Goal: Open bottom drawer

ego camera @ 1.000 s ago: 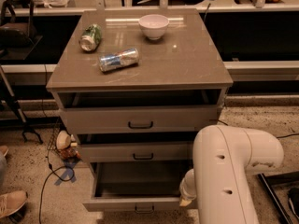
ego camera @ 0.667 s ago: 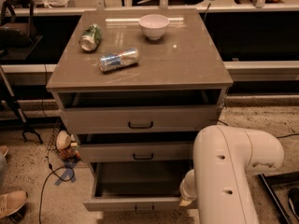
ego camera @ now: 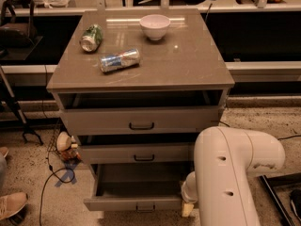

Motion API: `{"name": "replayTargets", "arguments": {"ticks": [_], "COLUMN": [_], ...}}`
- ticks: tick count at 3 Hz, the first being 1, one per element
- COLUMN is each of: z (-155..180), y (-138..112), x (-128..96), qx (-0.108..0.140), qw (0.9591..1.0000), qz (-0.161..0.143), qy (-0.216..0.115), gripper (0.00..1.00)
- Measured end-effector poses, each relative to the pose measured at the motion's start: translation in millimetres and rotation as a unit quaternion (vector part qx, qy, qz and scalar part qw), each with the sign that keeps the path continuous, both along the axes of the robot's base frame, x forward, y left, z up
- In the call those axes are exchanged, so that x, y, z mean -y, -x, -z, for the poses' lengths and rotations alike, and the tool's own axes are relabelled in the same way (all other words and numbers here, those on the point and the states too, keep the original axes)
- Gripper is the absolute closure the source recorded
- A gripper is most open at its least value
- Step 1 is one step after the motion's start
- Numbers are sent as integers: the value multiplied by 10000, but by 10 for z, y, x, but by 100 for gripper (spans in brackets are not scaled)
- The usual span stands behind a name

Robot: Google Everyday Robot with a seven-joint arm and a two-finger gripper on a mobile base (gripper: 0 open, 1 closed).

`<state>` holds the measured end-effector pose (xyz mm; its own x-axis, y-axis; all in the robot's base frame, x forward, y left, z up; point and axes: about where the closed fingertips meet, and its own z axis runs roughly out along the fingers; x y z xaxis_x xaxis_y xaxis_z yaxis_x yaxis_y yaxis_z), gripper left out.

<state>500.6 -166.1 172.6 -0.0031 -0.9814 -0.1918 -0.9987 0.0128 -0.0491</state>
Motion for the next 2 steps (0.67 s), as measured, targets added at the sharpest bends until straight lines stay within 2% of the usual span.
{"name": "replayTargets", "arguments": {"ticks": [1,2], "z": [9,36], "y": [39,166], "x": [3,33], "qx": [-28,-123], "qw": [10000,9999], "qz": [-28,-44], "qy": [3,52], "gripper": [0,18]}}
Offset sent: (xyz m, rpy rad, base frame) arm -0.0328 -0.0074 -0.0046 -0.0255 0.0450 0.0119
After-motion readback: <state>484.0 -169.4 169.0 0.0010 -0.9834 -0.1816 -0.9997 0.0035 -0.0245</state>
